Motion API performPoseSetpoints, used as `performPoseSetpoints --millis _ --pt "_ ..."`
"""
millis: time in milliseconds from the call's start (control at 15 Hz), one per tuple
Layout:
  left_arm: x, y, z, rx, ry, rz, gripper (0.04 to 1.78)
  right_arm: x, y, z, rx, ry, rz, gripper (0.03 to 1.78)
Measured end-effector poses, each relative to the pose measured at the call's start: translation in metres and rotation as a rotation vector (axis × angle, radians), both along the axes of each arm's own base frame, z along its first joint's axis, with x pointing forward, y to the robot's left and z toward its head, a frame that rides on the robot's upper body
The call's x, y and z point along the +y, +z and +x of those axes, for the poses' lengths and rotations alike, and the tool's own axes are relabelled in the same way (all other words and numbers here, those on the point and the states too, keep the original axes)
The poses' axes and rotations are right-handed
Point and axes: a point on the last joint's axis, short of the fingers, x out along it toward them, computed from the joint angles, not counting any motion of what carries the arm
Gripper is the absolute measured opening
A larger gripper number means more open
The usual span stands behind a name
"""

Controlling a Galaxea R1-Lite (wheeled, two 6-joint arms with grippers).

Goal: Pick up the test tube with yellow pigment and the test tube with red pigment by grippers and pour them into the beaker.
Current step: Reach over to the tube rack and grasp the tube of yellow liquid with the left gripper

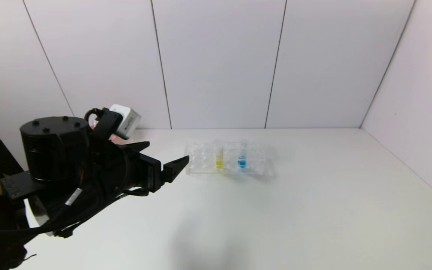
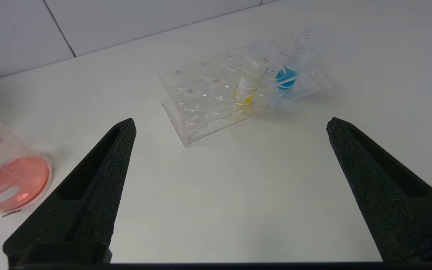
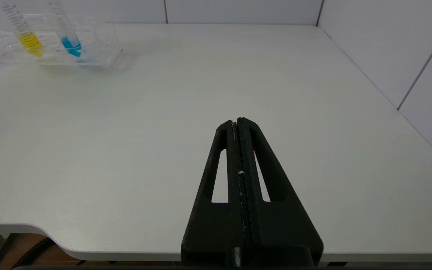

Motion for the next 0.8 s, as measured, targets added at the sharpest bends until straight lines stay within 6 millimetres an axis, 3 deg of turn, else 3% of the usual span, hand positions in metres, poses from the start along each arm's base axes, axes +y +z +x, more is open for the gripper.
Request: performPoseSetpoints --millis 400,800 --pt "-0.06 -0.052 0.037 -0.162 0.028 -0.094 1.78 0.0 0.0 0.0 0.0 0.0 0.0 0.11" --pt "-0.095 -0.076 0.069 -0.181 0.017 -0.11 1.78 0.0 0.0 0.0 0.0 0.0 0.0 0.11"
